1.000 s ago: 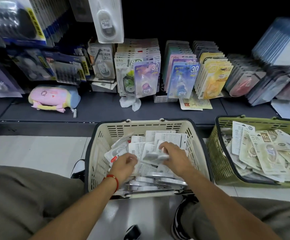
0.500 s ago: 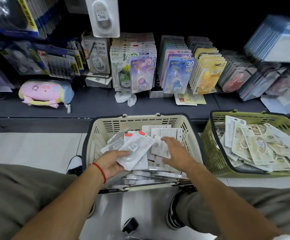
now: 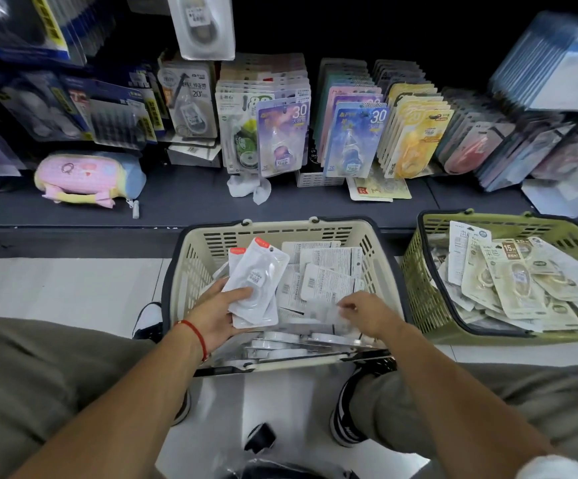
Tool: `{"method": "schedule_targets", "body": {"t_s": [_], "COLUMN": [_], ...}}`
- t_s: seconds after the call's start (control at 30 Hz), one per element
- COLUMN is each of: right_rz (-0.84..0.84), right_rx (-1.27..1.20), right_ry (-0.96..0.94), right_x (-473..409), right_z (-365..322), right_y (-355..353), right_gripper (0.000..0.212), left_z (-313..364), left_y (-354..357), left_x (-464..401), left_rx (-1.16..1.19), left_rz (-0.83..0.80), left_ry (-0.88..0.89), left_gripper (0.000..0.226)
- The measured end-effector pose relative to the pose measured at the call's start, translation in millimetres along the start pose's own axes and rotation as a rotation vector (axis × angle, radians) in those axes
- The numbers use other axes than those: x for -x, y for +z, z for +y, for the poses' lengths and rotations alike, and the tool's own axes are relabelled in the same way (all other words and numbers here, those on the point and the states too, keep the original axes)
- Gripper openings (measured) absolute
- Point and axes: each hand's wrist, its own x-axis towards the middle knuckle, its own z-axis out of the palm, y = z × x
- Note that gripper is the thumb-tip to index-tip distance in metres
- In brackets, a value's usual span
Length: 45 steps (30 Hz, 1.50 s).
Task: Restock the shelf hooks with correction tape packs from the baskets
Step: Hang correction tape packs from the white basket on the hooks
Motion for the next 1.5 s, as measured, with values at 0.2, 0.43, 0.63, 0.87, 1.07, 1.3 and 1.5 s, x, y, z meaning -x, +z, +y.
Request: {"method": "schedule_targets", "body": {"t_s": [0.2,0.43,0.63,0.87,1.07,1.3,1.5], "right_rz": [0.225,0.349,0.1,0.013,-0.071,-0.037,-0.162], "right_rx": [-0.353,-0.532,-0.444,-0.766,0.06,0.077,-0.052], "right_ry": [-0.042,-0.441,-0.57,-0.456,-0.18,-0.086,-0.072], "right_x": [-1,17,27,20,9,5,4], "right_z": [-26,-87,-115,-113,-37,-19,-18], "right_y": [-51,-64,-21,-16,-8,12,-9], "right_gripper": [0.019,0.047,0.061,0.05,0.024,0.037,0.02], "left_z": [1,8,11,5,10,11,15], "left_y": [1,16,14,17,8,10,11], "left_x": [-3,6,13,13,7,11,15], "left_rx": [-0.004,0.12,0.33,0.046,0.047,0.066,0.03], "left_rz": [-0.015,-0.068,-0.302,-0.235,0.048,0.106,0.152], "left_ry": [-0.008,-0.08,-0.141,-0.056,0.01,0.017,0.074], "left_gripper": [0.05,0.052,0.059,0.038,0.05,0.064,0.06]}}
